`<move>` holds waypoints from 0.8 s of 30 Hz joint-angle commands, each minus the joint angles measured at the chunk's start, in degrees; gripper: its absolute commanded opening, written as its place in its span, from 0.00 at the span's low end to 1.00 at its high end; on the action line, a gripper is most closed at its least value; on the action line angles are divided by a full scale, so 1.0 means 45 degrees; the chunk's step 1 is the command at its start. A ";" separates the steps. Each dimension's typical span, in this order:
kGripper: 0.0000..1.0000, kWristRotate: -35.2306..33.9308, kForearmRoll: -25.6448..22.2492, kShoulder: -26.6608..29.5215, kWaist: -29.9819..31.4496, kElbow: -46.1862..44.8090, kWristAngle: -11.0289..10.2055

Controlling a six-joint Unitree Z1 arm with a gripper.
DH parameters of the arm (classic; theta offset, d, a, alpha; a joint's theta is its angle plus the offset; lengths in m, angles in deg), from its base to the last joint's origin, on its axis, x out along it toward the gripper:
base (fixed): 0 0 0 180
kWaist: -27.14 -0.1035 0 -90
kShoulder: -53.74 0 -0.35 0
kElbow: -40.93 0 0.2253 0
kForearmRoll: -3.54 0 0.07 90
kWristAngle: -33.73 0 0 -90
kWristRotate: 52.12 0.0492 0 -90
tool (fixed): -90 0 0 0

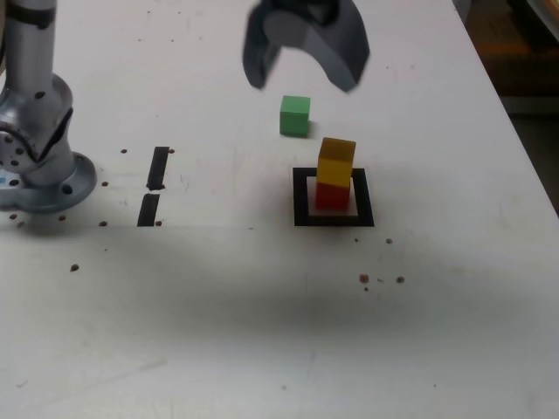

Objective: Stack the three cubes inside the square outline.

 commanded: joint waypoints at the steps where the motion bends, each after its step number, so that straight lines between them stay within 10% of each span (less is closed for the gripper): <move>1: 1.00 0.0571 -0.0143 0.1011 -0.0540 -0.0267 -0.0245; 12: 0.99 0.2071 0.2894 -0.0390 -0.4006 -0.3137 -0.0853; 24: 0.88 0.2001 0.5622 -0.2392 -0.4221 -0.3973 0.0506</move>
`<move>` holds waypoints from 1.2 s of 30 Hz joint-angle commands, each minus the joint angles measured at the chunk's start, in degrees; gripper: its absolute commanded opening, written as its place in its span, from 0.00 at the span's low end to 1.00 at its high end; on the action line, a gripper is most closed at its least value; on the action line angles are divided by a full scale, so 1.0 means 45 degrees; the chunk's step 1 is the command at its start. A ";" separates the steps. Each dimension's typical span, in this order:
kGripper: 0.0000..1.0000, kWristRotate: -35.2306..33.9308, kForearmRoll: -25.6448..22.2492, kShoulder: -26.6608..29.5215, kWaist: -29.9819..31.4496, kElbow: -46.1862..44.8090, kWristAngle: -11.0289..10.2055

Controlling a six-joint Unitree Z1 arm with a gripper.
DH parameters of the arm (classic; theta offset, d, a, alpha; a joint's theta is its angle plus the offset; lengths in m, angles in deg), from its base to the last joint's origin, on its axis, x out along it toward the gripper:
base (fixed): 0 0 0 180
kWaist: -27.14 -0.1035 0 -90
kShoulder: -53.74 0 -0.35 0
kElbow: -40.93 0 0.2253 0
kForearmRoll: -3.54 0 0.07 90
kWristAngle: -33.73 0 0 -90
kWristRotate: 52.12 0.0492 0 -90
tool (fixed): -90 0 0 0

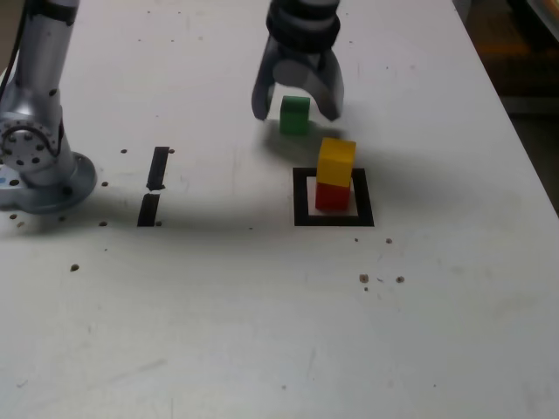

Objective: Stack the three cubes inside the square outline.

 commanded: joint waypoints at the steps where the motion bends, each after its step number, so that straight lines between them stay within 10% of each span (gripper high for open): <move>1: 0.85 -0.0016 0.0349 -0.0277 -0.0058 -0.0182 0.0187; 13: 0.28 -0.0736 0.0694 -0.0056 -0.0246 -0.0408 -0.0219; 24: 0.15 -0.0809 0.0396 0.0801 -0.0234 -0.0430 -0.0392; 31: 0.15 -0.1735 -0.2977 0.3369 0.1189 0.1422 -0.0580; 36: 0.15 -0.2815 -0.5320 0.3417 0.3052 0.3746 0.0101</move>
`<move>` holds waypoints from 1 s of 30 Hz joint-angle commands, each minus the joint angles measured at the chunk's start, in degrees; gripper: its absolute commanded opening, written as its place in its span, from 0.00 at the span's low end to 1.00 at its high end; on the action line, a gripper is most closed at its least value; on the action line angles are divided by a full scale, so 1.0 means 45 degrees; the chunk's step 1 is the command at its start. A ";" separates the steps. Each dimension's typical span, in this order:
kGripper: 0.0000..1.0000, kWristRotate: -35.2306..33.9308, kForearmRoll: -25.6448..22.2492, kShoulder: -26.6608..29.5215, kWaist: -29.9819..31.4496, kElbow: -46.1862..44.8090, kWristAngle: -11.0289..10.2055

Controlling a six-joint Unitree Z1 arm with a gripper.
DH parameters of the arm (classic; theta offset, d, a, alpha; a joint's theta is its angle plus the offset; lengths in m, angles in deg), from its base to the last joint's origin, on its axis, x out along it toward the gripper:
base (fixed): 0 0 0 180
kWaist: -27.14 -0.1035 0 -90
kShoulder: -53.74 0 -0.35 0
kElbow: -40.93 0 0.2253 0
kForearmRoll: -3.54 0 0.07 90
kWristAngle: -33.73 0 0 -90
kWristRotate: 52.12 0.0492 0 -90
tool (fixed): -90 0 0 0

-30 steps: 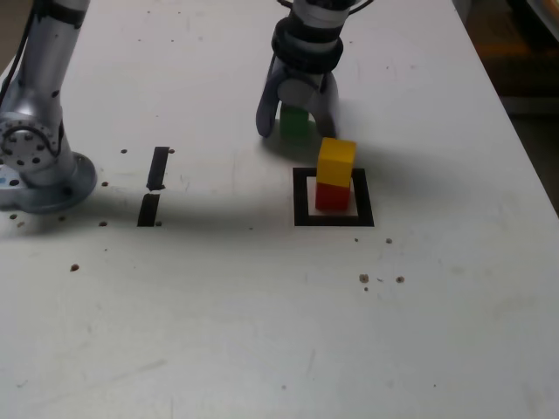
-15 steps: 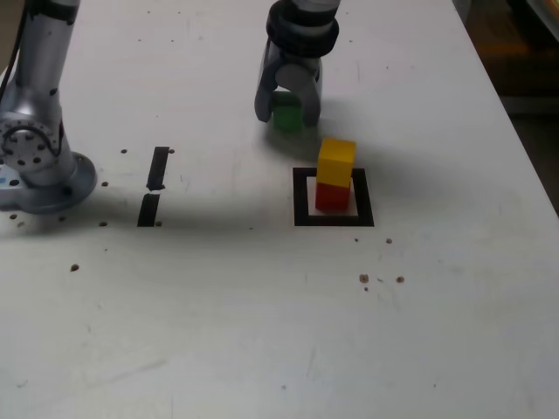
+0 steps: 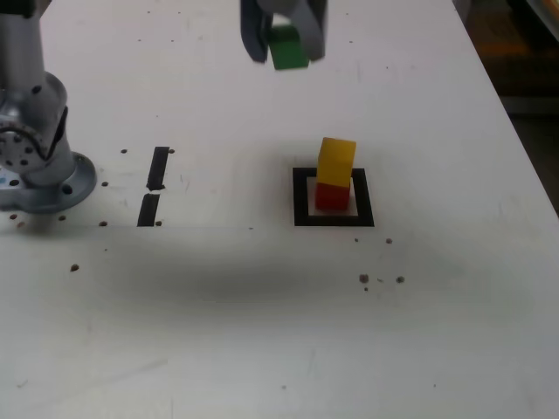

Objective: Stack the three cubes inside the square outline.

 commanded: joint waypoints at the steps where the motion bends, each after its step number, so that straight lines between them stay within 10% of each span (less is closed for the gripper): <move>1: 0.15 -0.0370 -0.1508 -0.0708 0.0695 0.1230 0.0259; 14: 0.13 -0.1465 -0.1897 -0.3819 0.2825 0.3959 0.0934; 30: 0.13 -0.1454 -0.1734 -0.4466 0.2446 0.2943 0.0432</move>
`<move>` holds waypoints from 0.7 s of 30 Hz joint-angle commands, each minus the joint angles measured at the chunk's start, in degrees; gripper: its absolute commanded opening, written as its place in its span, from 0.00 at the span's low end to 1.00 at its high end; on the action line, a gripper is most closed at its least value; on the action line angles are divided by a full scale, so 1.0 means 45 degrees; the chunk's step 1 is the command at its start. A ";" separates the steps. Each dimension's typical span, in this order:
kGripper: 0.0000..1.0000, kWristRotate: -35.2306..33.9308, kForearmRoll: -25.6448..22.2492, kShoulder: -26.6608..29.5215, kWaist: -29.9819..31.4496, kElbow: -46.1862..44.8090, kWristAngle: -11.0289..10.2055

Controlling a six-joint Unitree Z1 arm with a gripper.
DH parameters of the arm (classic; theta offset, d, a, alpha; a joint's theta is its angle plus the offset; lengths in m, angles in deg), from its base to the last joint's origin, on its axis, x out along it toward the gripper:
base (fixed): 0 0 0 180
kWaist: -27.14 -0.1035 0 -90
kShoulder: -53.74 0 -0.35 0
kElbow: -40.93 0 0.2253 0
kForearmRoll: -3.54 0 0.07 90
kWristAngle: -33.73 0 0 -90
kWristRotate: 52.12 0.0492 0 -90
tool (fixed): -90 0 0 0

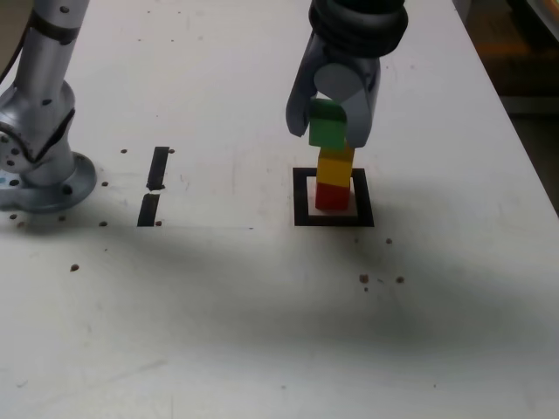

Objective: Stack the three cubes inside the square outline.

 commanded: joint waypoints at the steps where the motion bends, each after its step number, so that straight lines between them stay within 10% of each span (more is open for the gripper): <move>1: 0.14 0.0017 -0.0097 -0.0101 -0.0023 0.0050 0.0009; 14: 0.24 -0.0043 0.0121 -0.0317 -0.0024 0.0174 0.0101; 21: 0.87 0.0012 0.0121 -0.0302 -0.0024 0.0122 0.0304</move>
